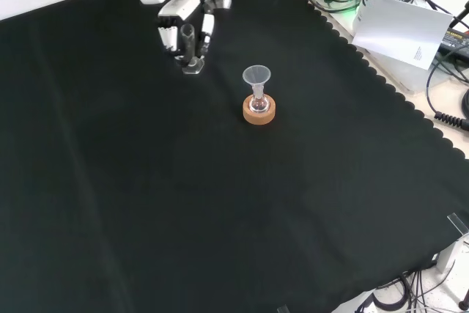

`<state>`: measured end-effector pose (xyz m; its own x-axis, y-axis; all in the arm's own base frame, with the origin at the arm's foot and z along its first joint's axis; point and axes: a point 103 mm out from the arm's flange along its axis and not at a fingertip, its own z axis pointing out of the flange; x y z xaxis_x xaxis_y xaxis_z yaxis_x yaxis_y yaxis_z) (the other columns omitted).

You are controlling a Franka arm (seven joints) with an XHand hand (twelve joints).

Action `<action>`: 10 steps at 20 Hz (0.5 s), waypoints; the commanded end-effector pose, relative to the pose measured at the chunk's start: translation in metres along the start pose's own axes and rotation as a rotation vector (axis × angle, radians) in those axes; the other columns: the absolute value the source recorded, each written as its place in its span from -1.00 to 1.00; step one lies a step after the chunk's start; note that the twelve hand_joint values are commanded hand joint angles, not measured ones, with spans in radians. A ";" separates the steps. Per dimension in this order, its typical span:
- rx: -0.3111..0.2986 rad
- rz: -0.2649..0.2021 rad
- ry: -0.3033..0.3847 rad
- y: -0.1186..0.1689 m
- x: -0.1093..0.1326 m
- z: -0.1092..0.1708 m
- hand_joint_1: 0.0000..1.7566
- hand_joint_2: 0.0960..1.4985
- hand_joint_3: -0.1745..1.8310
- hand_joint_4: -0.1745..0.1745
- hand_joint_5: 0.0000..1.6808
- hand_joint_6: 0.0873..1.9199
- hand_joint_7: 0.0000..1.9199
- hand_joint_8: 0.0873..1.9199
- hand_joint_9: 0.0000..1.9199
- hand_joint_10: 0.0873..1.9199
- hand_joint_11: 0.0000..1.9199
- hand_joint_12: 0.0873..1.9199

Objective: Put the graduated cylinder back on the table.

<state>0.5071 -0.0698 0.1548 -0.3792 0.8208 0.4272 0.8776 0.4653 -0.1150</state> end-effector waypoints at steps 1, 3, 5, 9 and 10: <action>-0.110 -0.037 0.084 0.027 -0.035 0.004 0.30 0.51 -0.83 -1.00 0.09 0.12 0.20 -0.65 0.42 -1.00 0.28 -0.27; -0.127 -0.040 0.101 0.032 -0.045 0.006 0.30 0.51 -0.83 -1.00 0.09 0.12 0.20 -0.65 0.42 -1.00 0.27 -0.27; -0.141 -0.039 0.112 0.035 -0.054 0.006 0.30 0.51 -0.83 -1.00 0.09 0.12 0.19 -0.66 0.42 -1.00 0.27 -0.27; -0.164 -0.036 0.125 0.040 -0.068 0.008 0.30 0.51 -0.83 -1.00 0.09 0.12 0.19 -0.66 0.41 -1.00 0.27 -0.26; -0.167 -0.034 0.129 0.042 -0.072 0.009 0.30 0.51 -0.83 -1.00 0.09 0.12 0.19 -0.66 0.41 -1.00 0.27 -0.26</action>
<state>0.5564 -0.0986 0.1205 -0.3798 0.7696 0.5133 0.8997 0.4363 0.0115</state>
